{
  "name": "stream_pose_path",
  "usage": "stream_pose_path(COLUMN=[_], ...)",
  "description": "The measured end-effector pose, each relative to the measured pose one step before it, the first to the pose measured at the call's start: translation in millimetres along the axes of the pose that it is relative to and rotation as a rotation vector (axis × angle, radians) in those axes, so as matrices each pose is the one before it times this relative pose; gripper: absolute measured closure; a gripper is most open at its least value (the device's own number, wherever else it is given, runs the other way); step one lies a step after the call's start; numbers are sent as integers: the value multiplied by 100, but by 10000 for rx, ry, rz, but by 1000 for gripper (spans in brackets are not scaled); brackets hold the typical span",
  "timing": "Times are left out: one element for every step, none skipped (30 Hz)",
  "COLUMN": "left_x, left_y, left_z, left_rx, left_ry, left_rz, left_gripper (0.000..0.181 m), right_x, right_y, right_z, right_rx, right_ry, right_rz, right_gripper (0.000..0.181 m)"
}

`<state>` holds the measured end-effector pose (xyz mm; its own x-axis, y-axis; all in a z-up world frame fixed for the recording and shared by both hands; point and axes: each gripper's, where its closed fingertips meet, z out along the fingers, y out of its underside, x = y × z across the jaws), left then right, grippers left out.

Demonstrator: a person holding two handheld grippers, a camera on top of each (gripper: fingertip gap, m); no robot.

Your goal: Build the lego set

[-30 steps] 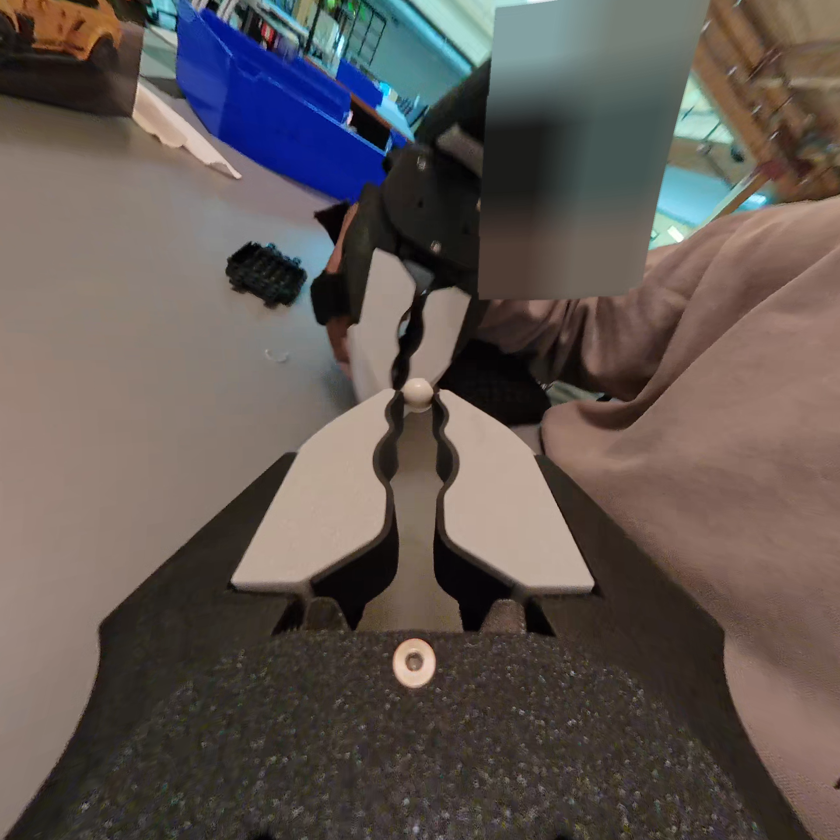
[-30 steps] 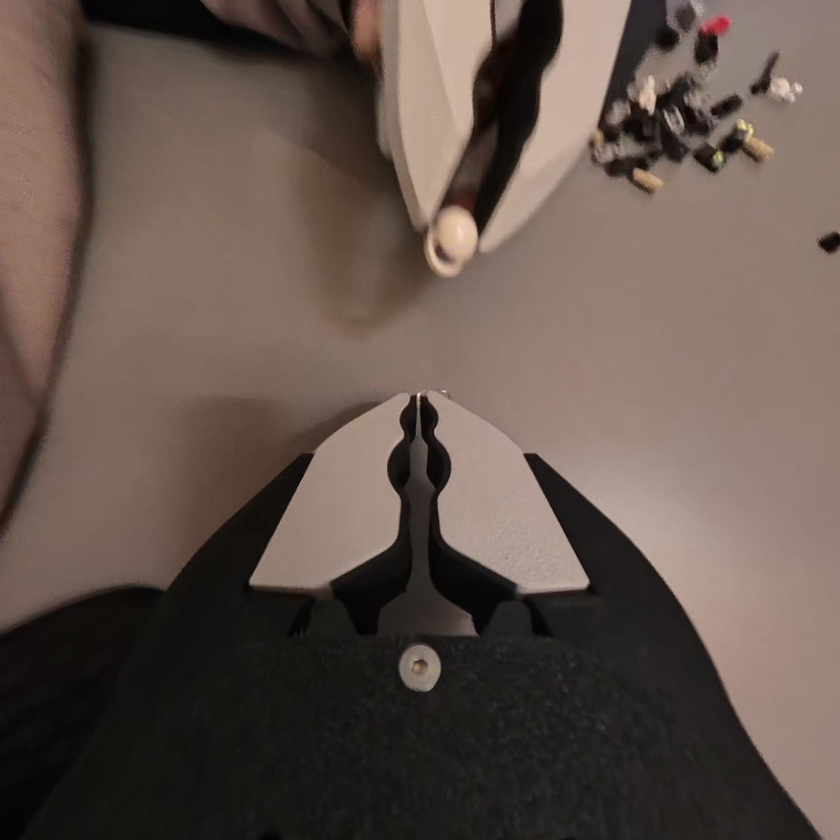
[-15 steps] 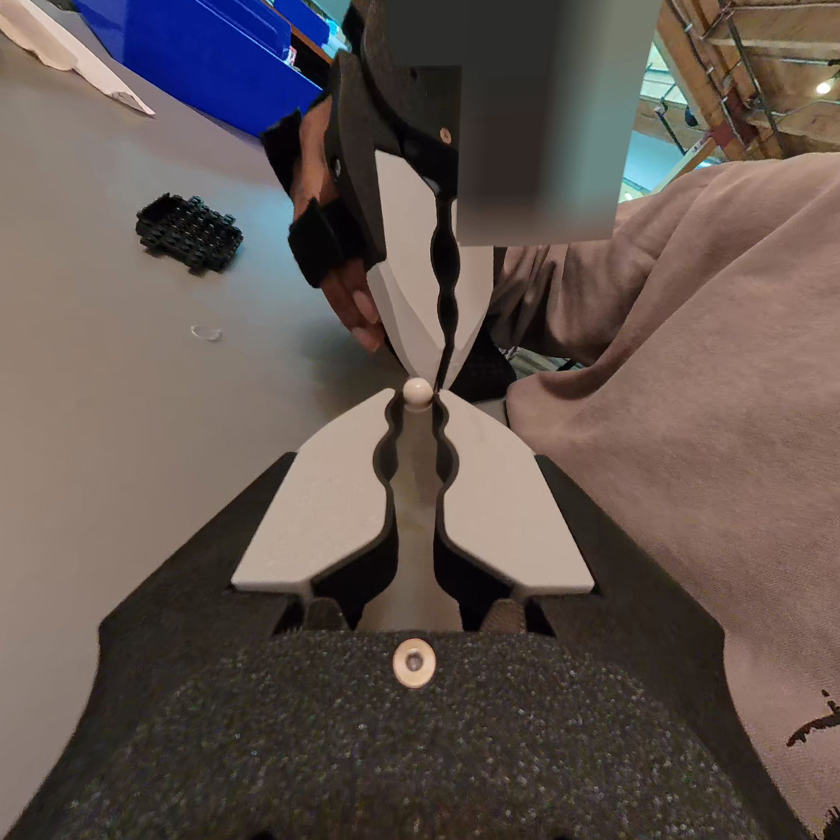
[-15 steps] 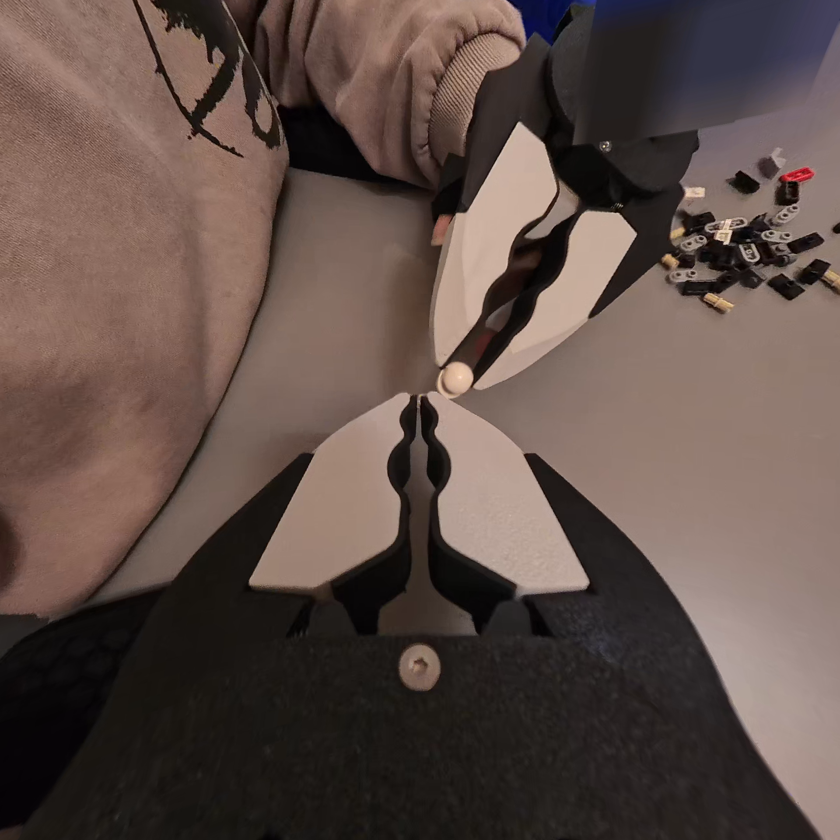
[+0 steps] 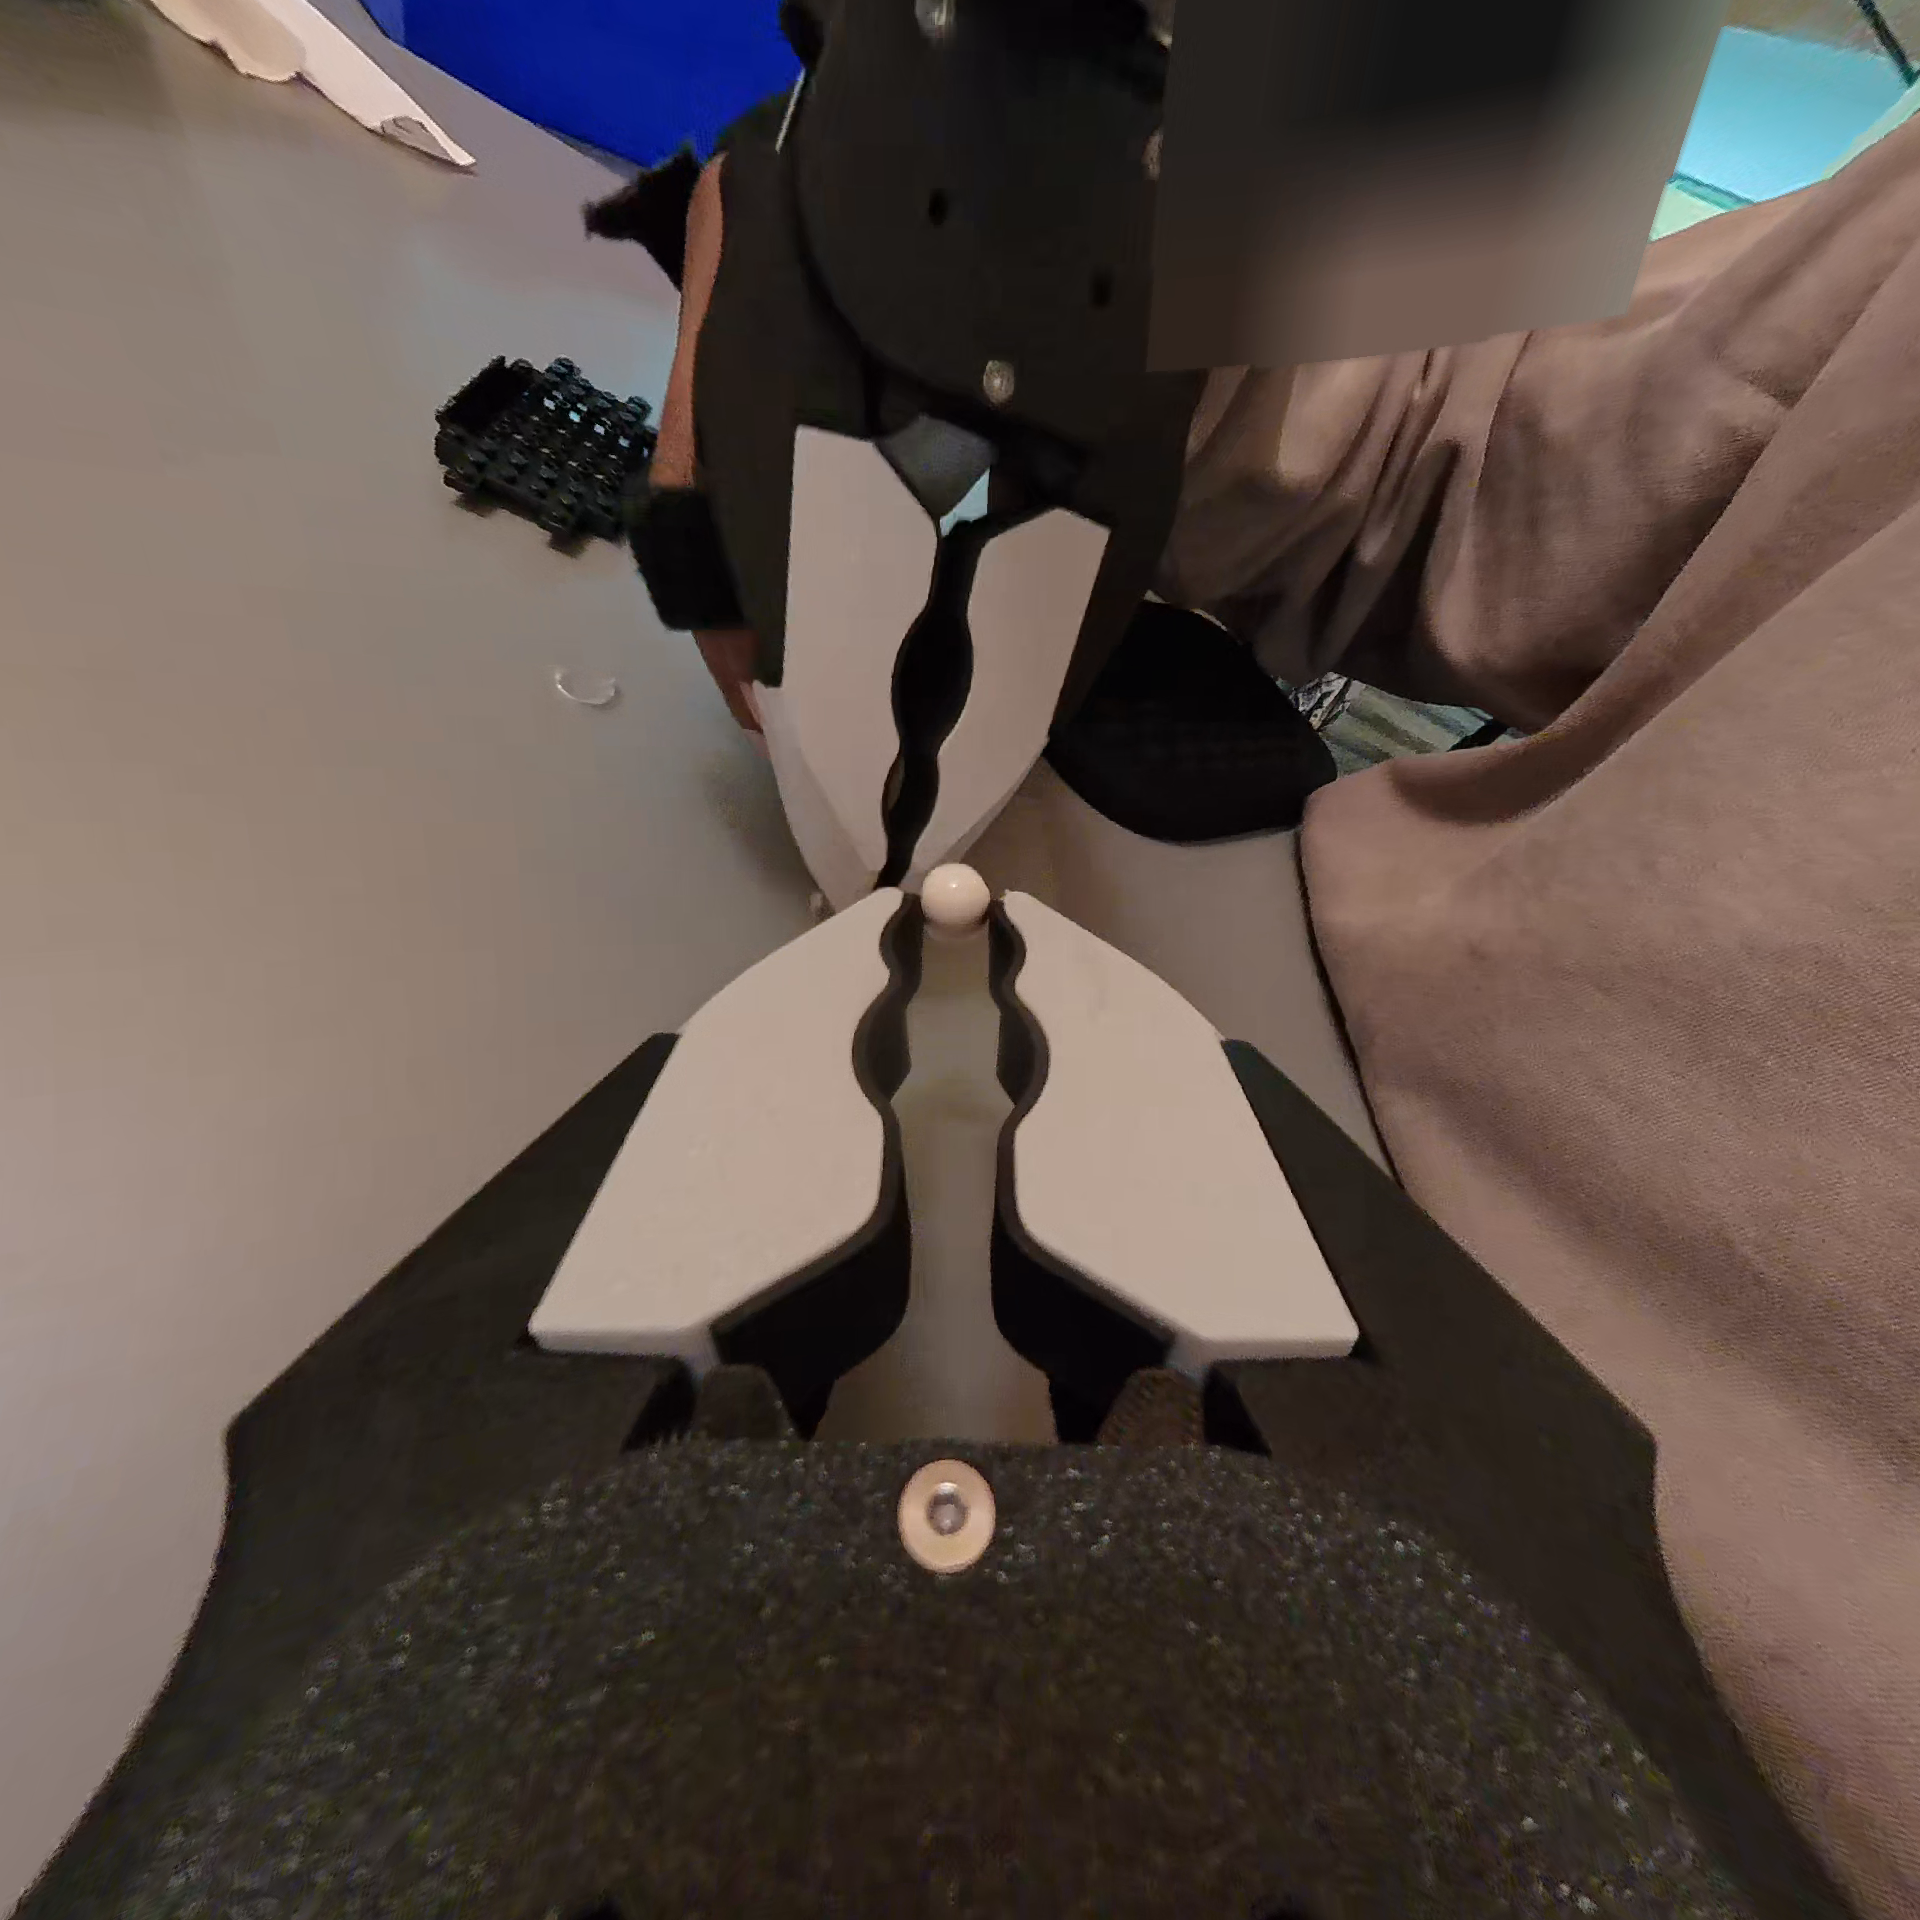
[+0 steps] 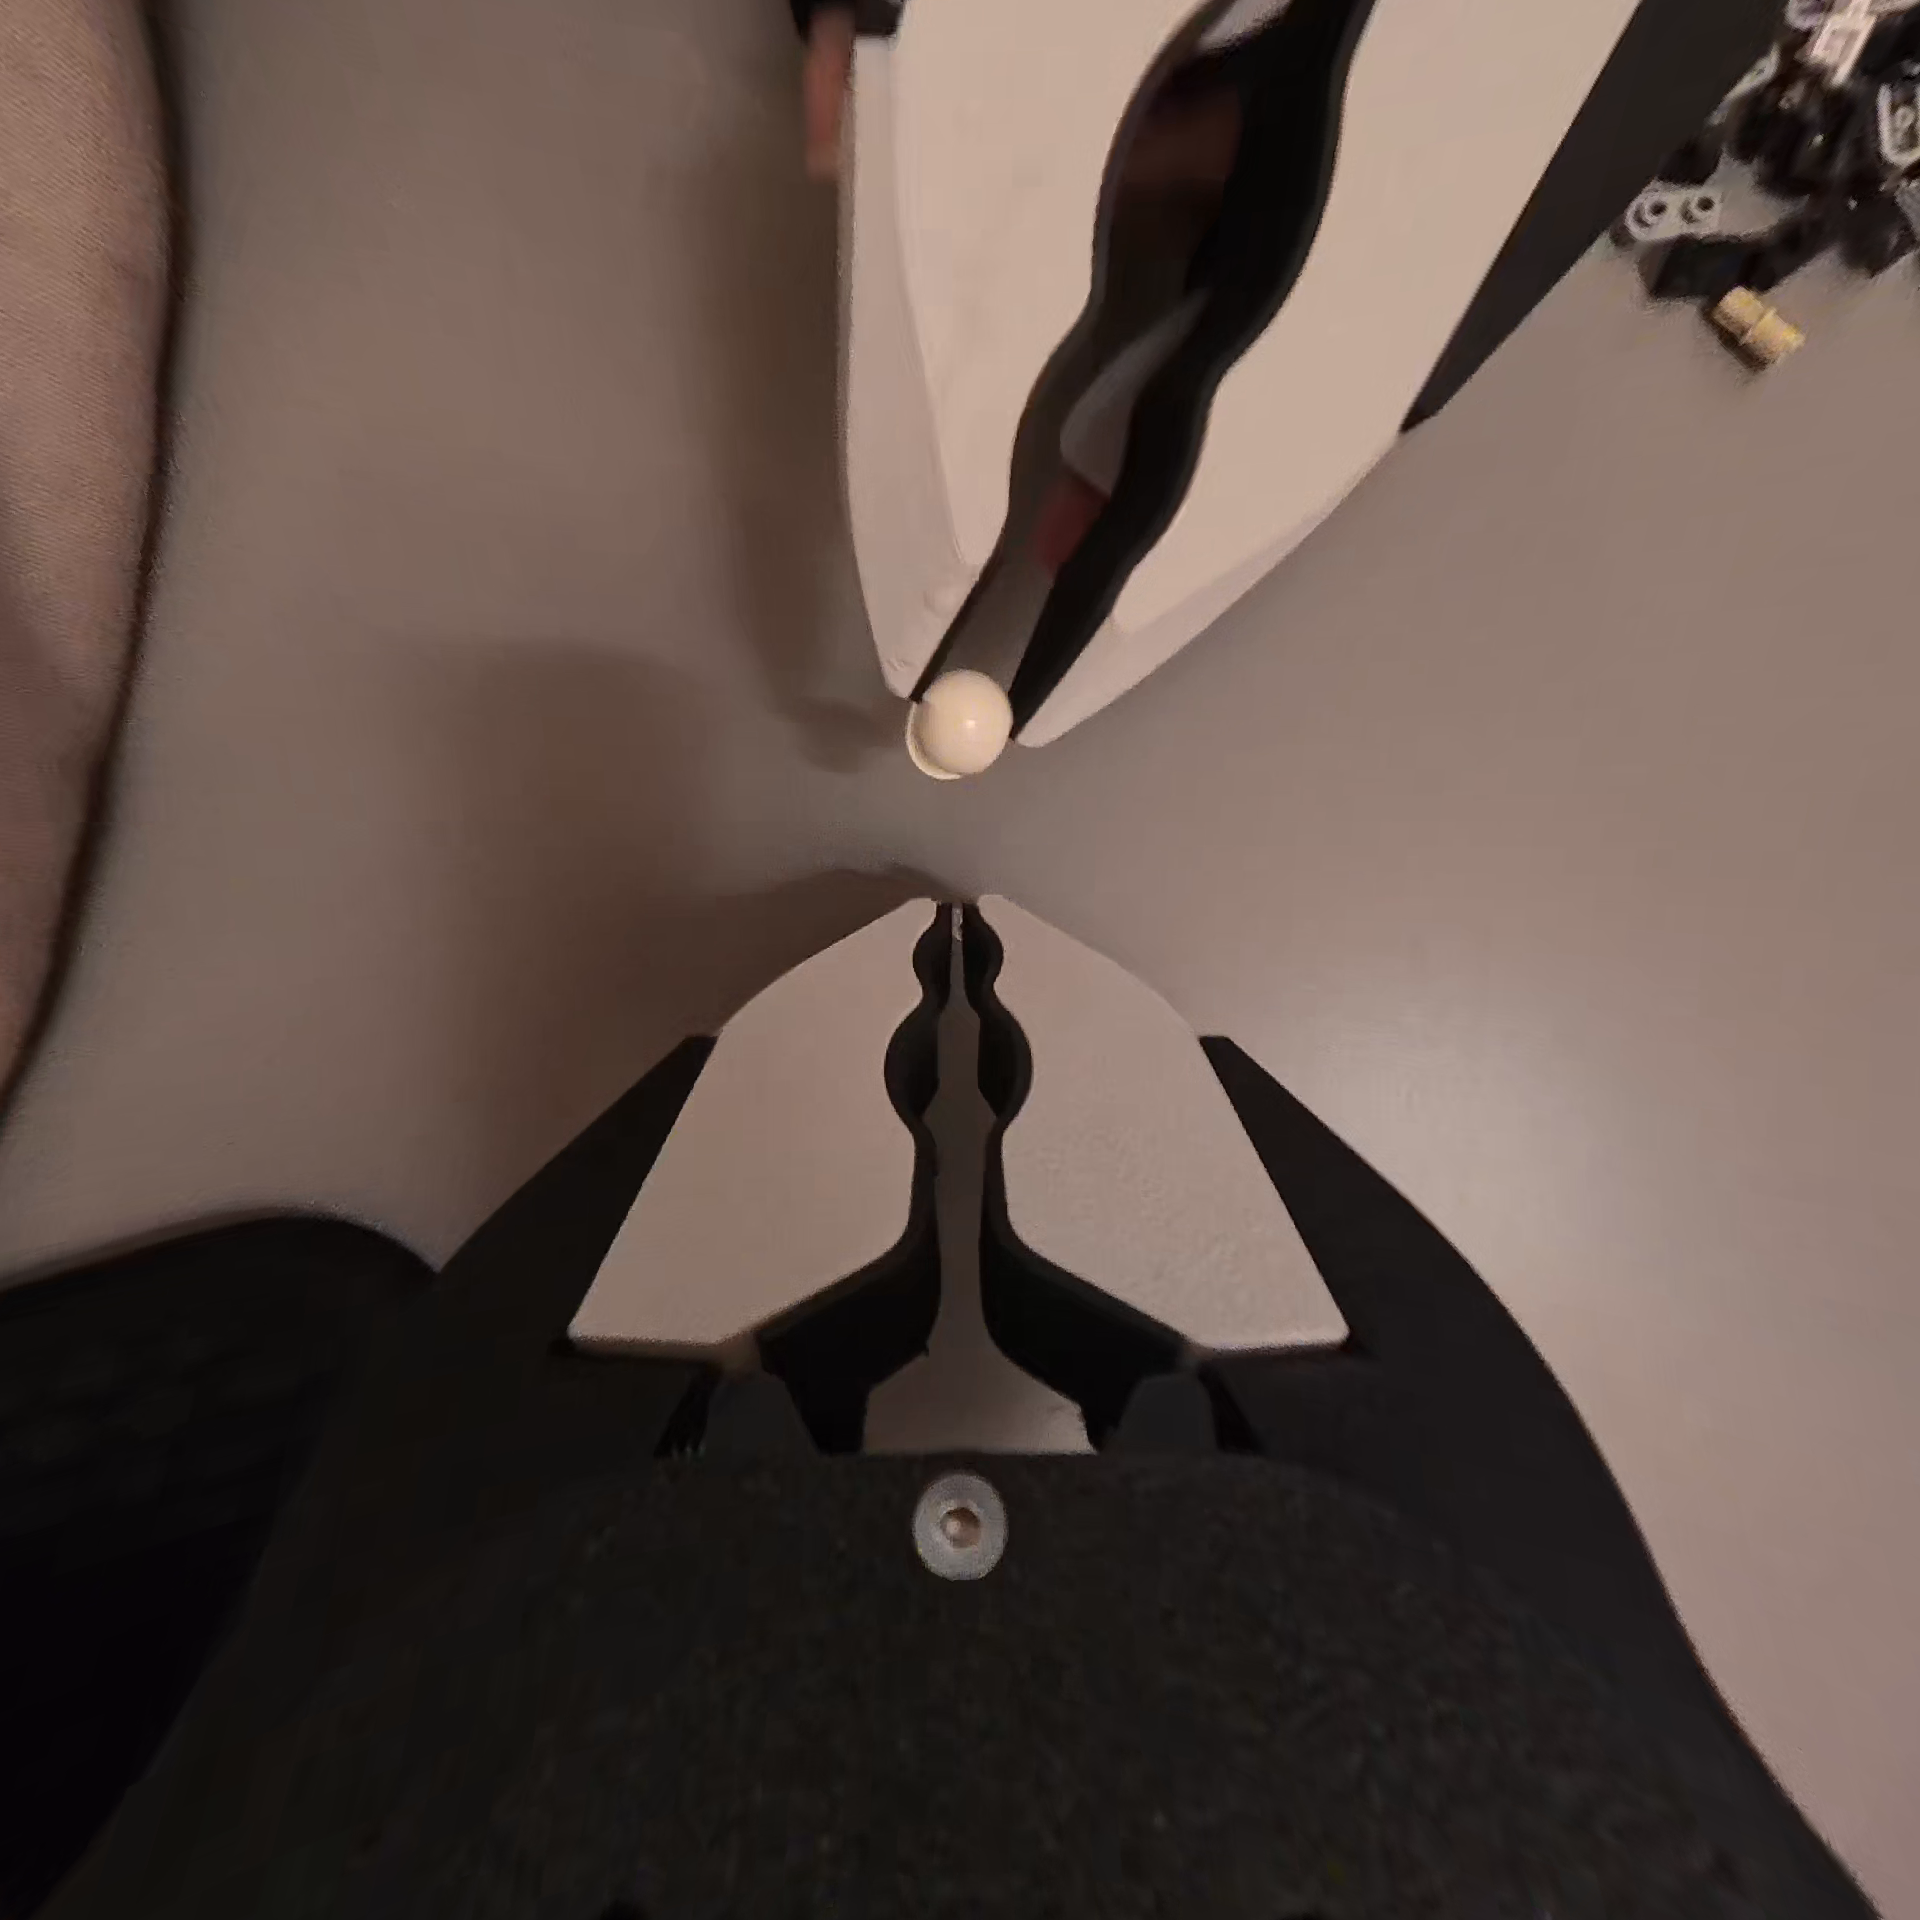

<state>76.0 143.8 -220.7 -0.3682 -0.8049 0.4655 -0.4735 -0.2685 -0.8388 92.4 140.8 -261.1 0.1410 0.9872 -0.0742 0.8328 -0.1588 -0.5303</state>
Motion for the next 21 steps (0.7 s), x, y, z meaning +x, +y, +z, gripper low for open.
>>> stream_pose_path(left_x=[-26, -19, 25, 6, -21, -9, 32, 118, 231, 326, 269, 185, 185, 205, 53, 106, 278, 267, 169, 103, 249], left_y=[-17, -38, -63, -60, -89, -133, -168, -276, -403, -524, -537, -453, -321, -262, -114, -9, -43, -73, 72, 240, 314], left_z=[-53, -48, -66, -73, -79, -96, -112, -120, -140, -161, -174, -174, -143, -121, -70, -11, 16, 32, 60, 67, 68], left_rx=[8, 26, 46, 54, 73, 99, 124, 194, 276, 346, 356, 303, 213, 173, 68, 14, 50, 57, -49, -164, -213], left_ry=[-13, 4, 36, 51, 42, 55, 90, 148, 241, 315, 281, 219, 199, 175, 58, 90, 192, 181, 97, 25, 115], left_rz=[36, 28, 0, -43, -74, -82, -98, -143, -217, -284, -284, -233, -164, -111, -57, -14, -46, -61, 8, 120, 168], left_gripper=[170, 170, 170, 170, 170, 170, 170, 170, 170, 170, 170, 170, 170, 170, 170, 170, 170, 170, 170, 170, 170], right_x=[74, 91, 44, 17, 160, 273, 207, 267, 199, 14, -92, -280, 40, 456, 474, 357, 54, -110, -77, -339, -342], right_y=[67, -118, -199, -331, -497, -628, -755, -905, -781, -463, -440, -497, -482, -338, -362, -342, -204, -171, -318, -444, -456], right_z=[191, 58, -84, -243, -404, -484, -503, -442, -272, -106, -34, -16, -20, -79, -174, -192, -131, -76, -65, -110, -156], right_rx=[32, 144, 175, 259, 358, 412, 466, 531, 426, 189, 185, 224, 179, 86, 133, 102, -17, -56, 51, 159, 171], right_ry=[68, 90, 83, 80, 216, 340, 354, 444, 448, 405, 413, 271, 417, 594, 519, 347, 72, -62, -65, -316, -417], right_rz=[28, 26, 20, 8, -40, -106, -146, -129, -131, -256, -350, -289, -194, -224, -215, -150, -146, -159, -165, -120, -18], right_gripper=[178, 172, 168, 165, 163, 161, 161, 161, 161, 159, 158, 157, 157, 157, 158, 159, 159, 158, 157, 157, 158])
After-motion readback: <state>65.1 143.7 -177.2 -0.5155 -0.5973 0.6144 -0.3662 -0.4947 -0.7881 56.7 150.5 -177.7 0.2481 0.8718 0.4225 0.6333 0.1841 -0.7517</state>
